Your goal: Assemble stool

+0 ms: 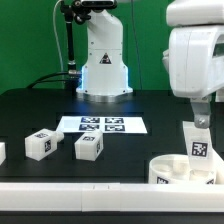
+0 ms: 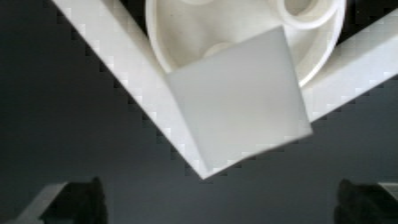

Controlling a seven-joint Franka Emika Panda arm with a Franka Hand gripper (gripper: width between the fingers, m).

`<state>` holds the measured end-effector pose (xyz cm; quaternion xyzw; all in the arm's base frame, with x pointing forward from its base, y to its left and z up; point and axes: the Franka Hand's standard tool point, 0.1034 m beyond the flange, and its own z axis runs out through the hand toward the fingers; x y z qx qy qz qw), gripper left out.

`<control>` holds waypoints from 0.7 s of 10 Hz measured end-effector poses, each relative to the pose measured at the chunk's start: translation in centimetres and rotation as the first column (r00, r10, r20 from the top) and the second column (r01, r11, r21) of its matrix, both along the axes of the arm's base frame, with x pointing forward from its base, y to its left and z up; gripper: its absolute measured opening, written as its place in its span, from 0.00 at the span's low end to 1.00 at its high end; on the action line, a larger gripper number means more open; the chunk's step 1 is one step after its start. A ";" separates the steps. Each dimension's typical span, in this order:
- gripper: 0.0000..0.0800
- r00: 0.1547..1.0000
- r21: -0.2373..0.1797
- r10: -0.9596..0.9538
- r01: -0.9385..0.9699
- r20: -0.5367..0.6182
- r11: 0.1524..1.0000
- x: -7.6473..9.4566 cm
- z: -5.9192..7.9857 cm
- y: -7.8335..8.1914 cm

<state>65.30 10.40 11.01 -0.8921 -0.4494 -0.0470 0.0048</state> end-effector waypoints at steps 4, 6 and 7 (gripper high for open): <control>0.81 1.000 -0.010 0.010 -0.010 -0.025 1.000 -0.6 -1.9 -0.1; 0.81 1.000 -0.010 0.006 -0.006 -0.031 1.000 -0.7 -2.2 0.0; 0.81 1.000 -0.010 0.006 -0.006 -0.031 1.000 -0.7 -2.2 0.0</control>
Offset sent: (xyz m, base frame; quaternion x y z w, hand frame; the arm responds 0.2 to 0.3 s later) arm 0.0012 -0.0006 -0.0125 -0.0006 -0.0142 -0.0404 0.9991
